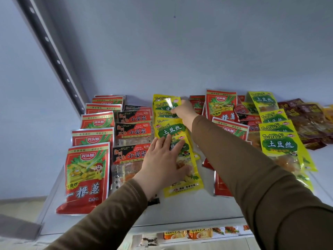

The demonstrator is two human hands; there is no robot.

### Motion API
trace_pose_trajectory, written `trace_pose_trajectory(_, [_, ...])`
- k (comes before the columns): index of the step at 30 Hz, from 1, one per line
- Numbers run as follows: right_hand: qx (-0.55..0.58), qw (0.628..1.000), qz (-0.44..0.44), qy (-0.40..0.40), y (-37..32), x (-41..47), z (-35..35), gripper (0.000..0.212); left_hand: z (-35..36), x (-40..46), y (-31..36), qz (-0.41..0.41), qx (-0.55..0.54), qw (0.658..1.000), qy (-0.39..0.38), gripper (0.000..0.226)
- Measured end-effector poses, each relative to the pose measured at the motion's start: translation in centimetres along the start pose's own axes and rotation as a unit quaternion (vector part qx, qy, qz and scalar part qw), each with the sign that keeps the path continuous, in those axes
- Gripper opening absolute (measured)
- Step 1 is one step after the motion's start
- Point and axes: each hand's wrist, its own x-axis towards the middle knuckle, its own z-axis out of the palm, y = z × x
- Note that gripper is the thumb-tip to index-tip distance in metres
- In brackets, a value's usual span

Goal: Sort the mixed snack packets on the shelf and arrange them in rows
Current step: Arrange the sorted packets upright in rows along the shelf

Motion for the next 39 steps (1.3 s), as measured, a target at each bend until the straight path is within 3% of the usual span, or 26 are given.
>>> trace_pose_trajectory(11, [0.133, 0.99, -0.021, -0.038, -0.3, -1.4, -1.4, 0.034, 0.3, -0.1, -0.3, 0.004, 0.0, 1.0, 0.012, 0.083])
trace_pose_trajectory(20, [0.272, 0.956, 0.027, -0.103, -0.1, -7.2, -5.0, 0.044, 0.6, -2.7, -0.8, 0.019, -0.009, 0.998, 0.055, 0.081])
trace_pose_trajectory(23, [0.253, 0.962, 0.026, -0.105, 1.6, -9.6, -5.5, 0.056, 1.0, -3.5, -0.7, 0.022, 0.011, 0.999, 0.039, 0.085])
trace_pose_trajectory(31, [0.176, 0.979, 0.002, -0.099, 4.4, -14.5, -5.2, 0.056, 1.9, -4.0, 0.0, 0.017, 0.02, 0.999, 0.047, 0.085])
trace_pose_trajectory(39, [0.155, 0.978, 0.01, -0.142, 4.7, -17.9, -5.4, 0.063, 1.9, -4.6, 0.0, 0.02, 0.017, 0.998, 0.055, 0.084])
